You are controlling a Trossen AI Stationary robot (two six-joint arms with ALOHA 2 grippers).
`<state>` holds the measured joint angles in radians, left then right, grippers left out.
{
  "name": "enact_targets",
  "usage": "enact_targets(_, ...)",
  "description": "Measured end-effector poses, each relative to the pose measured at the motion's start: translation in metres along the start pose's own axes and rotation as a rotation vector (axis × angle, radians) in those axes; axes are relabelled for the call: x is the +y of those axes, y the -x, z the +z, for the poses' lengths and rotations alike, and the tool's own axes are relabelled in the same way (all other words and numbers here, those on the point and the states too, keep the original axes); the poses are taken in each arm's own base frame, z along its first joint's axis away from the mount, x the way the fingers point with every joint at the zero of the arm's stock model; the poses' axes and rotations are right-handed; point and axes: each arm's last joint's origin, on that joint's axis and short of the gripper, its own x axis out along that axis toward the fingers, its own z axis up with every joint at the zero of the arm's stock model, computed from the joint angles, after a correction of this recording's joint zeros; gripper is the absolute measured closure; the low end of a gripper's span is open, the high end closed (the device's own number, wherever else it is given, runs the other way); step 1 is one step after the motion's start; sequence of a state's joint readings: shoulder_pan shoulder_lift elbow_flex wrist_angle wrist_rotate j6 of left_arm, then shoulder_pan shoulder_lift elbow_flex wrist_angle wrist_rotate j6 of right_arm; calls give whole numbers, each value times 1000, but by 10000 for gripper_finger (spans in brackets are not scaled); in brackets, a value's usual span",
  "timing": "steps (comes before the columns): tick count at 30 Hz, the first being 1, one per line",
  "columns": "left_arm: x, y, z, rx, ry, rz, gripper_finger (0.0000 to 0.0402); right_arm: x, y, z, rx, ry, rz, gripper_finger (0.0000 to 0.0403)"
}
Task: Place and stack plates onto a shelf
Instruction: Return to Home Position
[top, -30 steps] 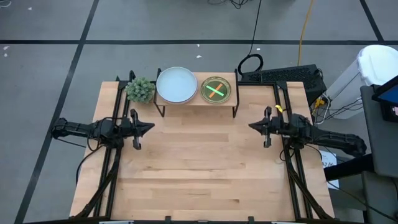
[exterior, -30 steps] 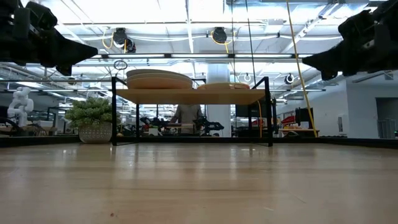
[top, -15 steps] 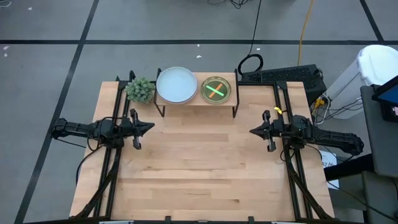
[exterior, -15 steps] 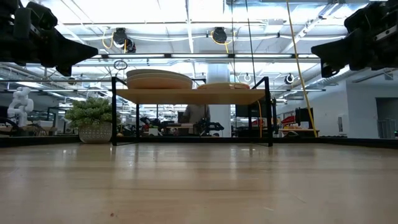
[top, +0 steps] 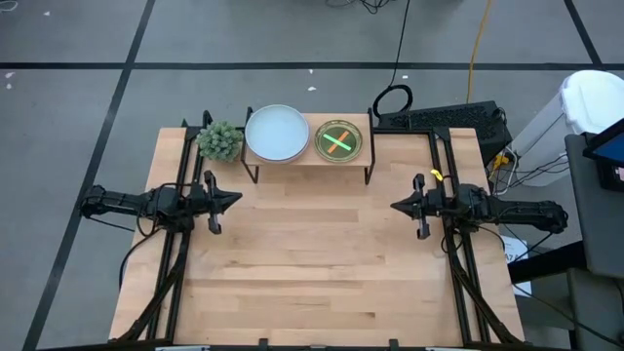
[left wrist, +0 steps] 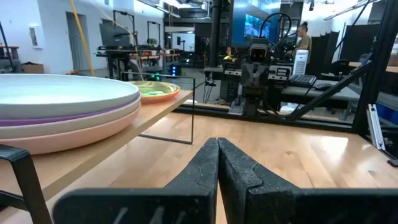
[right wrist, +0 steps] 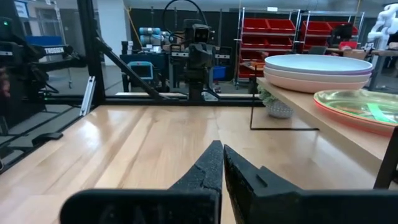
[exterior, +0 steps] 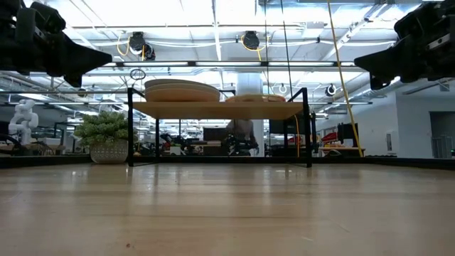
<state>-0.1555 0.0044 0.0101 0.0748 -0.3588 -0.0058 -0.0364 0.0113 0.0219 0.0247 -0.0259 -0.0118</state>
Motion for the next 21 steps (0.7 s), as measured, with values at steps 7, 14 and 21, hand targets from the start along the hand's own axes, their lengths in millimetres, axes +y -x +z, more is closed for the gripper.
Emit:
enact_targets(7,0,0,2,-16,126,5,394,0,0,0,-3,12,-2,403)
enact_targets(14,0,0,3,-31,132,4,394,0,0,1,-9,14,0,403)
enact_targets(21,0,0,4,-35,121,14,394,0,0,1,-11,15,0,403)
